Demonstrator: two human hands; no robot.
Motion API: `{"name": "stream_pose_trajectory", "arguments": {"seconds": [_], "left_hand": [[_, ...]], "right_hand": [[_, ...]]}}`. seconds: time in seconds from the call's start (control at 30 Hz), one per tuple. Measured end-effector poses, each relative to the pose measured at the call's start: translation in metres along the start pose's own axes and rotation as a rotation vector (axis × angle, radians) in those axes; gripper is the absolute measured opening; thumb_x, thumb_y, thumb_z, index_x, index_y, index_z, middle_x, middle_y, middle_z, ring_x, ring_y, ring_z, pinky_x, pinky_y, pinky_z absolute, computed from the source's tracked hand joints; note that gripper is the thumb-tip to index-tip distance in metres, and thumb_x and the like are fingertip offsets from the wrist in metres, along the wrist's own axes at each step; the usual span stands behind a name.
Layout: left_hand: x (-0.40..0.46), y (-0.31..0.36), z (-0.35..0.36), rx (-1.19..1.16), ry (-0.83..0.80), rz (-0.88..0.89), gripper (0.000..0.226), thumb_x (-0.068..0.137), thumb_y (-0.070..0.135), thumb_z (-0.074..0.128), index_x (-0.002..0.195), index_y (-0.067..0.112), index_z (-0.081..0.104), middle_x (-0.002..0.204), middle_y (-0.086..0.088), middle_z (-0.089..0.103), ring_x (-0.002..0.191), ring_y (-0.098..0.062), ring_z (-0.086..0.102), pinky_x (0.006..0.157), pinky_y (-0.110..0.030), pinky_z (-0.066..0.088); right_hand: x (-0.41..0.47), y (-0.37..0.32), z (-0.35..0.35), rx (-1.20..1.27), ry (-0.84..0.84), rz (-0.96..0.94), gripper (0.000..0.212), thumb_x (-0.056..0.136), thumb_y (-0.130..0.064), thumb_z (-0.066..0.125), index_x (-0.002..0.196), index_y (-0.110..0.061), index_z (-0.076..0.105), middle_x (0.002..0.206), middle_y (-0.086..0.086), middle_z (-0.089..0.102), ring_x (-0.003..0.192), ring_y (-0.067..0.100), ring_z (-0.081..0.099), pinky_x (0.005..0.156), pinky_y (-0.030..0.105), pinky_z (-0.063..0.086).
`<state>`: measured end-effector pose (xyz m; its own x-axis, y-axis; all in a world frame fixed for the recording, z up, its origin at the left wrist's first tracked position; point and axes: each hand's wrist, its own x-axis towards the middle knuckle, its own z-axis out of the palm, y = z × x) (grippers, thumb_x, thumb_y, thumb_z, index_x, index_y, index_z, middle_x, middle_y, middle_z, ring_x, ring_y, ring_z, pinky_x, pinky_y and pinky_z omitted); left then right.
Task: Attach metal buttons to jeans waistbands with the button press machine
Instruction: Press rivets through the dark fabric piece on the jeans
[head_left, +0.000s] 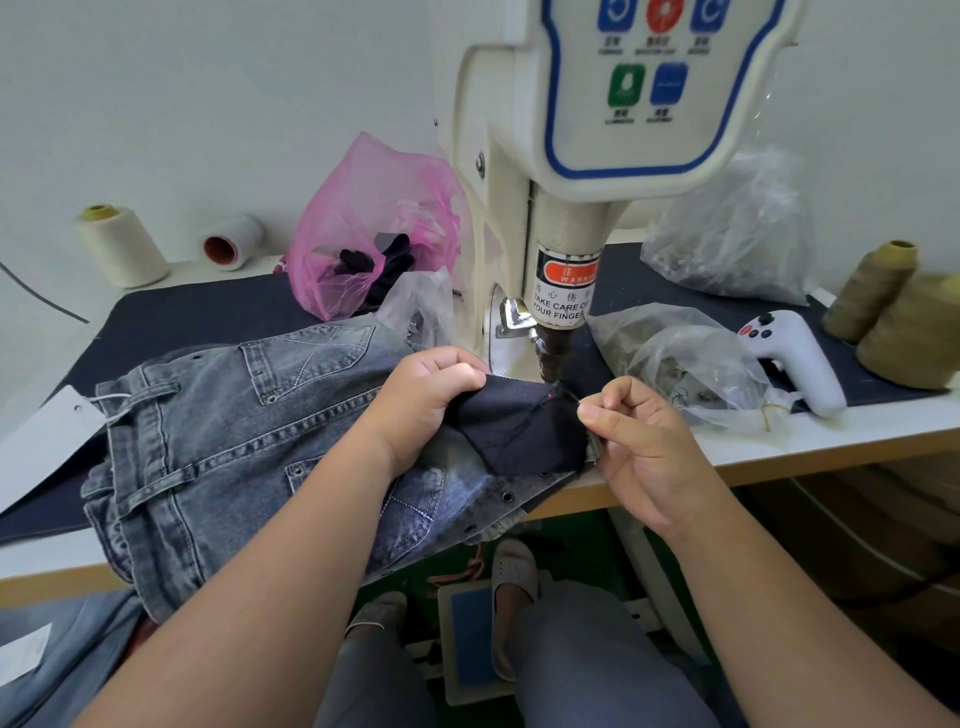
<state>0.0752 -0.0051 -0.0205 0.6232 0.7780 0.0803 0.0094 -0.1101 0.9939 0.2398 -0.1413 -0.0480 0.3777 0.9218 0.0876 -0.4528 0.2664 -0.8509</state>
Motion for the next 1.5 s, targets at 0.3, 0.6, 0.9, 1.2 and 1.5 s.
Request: {"name": "stream_pose_trajectory", "arguments": {"seconds": [0.3,0.6,0.9,1.2,1.5], "left_hand": [[0.001,-0.002,0.000,0.001,0.005,0.005,0.016,0.069,0.021,0.059,0.059,0.026,0.071,0.062,0.012,0.061,0.065,-0.003,0.053,0.068,-0.023,0.041],[0.001,-0.001,0.000,0.011,0.005,0.003,0.016,0.070,0.021,0.059,0.059,0.024,0.070,0.062,0.011,0.061,0.065,-0.004,0.052,0.068,-0.024,0.041],[0.000,0.000,-0.001,0.004,0.007,0.000,0.015,0.070,0.021,0.060,0.060,0.023,0.070,0.064,0.008,0.061,0.067,-0.007,0.053,0.069,-0.025,0.042],[0.000,0.000,-0.002,0.018,-0.002,-0.012,0.015,0.071,0.022,0.059,0.061,0.025,0.071,0.065,0.008,0.062,0.067,-0.006,0.054,0.070,-0.025,0.043],[0.000,0.006,-0.004,0.012,-0.028,-0.030,0.022,0.091,0.008,0.061,0.075,0.018,0.071,0.075,0.001,0.067,0.076,-0.010,0.059,0.075,-0.024,0.047]], "right_hand": [[0.000,0.000,0.000,-0.012,0.007,0.000,0.020,0.072,-0.002,0.064,0.076,-0.014,0.048,0.069,0.000,0.062,0.065,0.010,0.059,0.067,0.020,0.053],[0.000,0.000,-0.003,-0.023,-0.014,0.010,0.020,0.075,-0.003,0.066,0.068,-0.020,0.059,0.073,0.002,0.063,0.070,0.013,0.062,0.070,0.023,0.055],[0.001,0.000,-0.004,-0.026,-0.027,0.007,0.021,0.076,-0.004,0.067,0.068,-0.022,0.061,0.073,0.001,0.062,0.070,0.012,0.061,0.070,0.022,0.054],[0.001,-0.001,-0.004,-0.066,-0.037,0.033,0.019,0.074,-0.009,0.071,0.067,-0.024,0.061,0.074,0.001,0.061,0.072,0.011,0.060,0.071,0.023,0.053],[-0.006,-0.005,0.006,-0.084,-0.038,0.001,0.021,0.078,-0.007,0.073,0.071,-0.024,0.064,0.074,0.000,0.062,0.073,0.011,0.060,0.067,0.022,0.053]]}}
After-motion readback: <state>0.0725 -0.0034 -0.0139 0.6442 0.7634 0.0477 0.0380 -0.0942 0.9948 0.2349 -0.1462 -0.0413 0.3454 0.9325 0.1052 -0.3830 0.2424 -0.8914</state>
